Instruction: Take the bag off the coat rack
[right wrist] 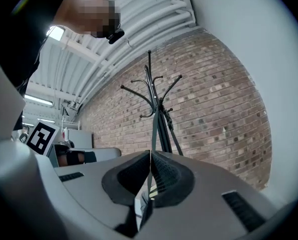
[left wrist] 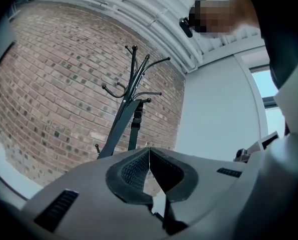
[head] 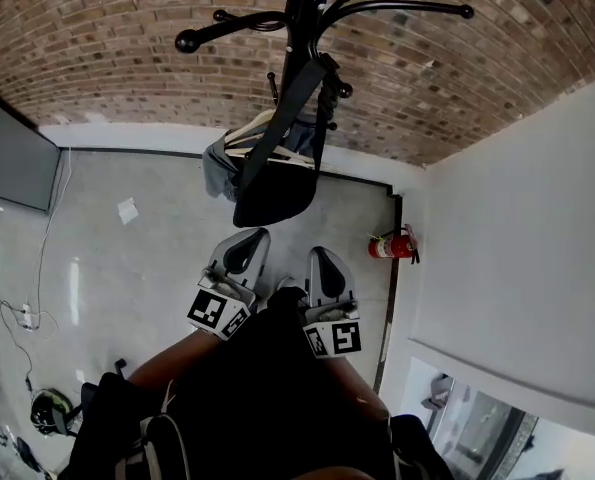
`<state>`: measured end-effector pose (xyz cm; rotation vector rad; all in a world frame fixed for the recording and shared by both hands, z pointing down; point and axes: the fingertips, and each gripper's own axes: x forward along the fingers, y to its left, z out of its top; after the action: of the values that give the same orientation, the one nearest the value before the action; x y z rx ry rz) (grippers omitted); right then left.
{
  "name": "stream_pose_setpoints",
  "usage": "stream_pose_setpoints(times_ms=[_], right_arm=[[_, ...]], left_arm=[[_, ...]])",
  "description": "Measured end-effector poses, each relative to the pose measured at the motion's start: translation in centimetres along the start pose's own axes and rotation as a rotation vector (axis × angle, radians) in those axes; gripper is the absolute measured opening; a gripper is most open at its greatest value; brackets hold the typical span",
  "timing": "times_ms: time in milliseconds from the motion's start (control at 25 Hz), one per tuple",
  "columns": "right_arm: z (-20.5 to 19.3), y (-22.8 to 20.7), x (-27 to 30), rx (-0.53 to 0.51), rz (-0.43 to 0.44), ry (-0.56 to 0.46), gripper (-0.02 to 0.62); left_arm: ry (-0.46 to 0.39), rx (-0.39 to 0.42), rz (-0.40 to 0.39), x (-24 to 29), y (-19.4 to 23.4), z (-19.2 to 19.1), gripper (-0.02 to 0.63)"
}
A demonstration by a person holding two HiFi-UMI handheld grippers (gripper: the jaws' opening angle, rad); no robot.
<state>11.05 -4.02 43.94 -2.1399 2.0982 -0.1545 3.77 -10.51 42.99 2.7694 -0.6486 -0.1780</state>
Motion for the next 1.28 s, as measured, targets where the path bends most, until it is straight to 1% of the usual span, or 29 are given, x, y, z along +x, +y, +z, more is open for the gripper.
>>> stream_pose_setpoints(times_ms=[80, 200, 320, 440, 560, 720, 840, 880, 960, 1040, 1120, 1280], right_arm=[[1.1, -1.1, 1.3, -0.023, 0.006, -0.034, 0.019], [2.3, -2.7, 3.7, -0.035, 0.062, -0.035, 0.020], [2.7, -4.0, 5.5, -0.051, 0.110, -0.031, 0.020], [2.8, -5.6, 6.9, -0.060, 0.112, -0.024, 0.020], [2.7, -6.6, 8.2, -0.065, 0.135, -0.017, 0.020], [2.6, -7.4, 9.0, -0.077, 0.169, -0.011, 0.020], [2.4, -7.8, 9.6, -0.078, 0.178, -0.004, 0.021], [2.4, -7.9, 9.8, -0.078, 0.179, -0.001, 0.021], [2.4, -8.2, 10.2, -0.077, 0.185, 0.006, 0.030], [2.3, -8.5, 10.7, -0.076, 0.194, 0.016, 0.097], [2.1, -8.9, 11.1, -0.086, 0.198, 0.029, 0.117], [1.6, -9.7, 12.6, -0.095, 0.187, 0.054, 0.123]], left_arm=[[-0.005, 0.006, 0.017, 1.3, 0.5, 0.4, 0.018], [-0.026, 0.026, 0.068, 3.3, 1.3, 1.1, 0.018], [-0.046, 0.044, 0.104, 4.8, 1.3, 1.4, 0.018], [-0.062, 0.058, 0.142, 5.9, 1.6, 1.7, 0.018], [-0.081, 0.065, 0.186, 6.6, 2.4, 2.0, 0.020], [-0.099, 0.074, 0.223, 7.3, 3.1, 2.2, 0.020], [-0.113, 0.081, 0.243, 7.8, 3.7, 2.5, 0.021], [-0.113, 0.087, 0.245, 8.1, 3.9, 2.6, 0.026], [-0.109, 0.095, 0.249, 8.7, 4.1, 2.6, 0.079], [-0.105, 0.106, 0.250, 9.4, 4.3, 2.7, 0.117], [-0.107, 0.129, 0.246, 10.1, 4.5, 2.8, 0.131], [-0.113, 0.172, 0.253, 11.8, 5.6, 3.2, 0.147]])
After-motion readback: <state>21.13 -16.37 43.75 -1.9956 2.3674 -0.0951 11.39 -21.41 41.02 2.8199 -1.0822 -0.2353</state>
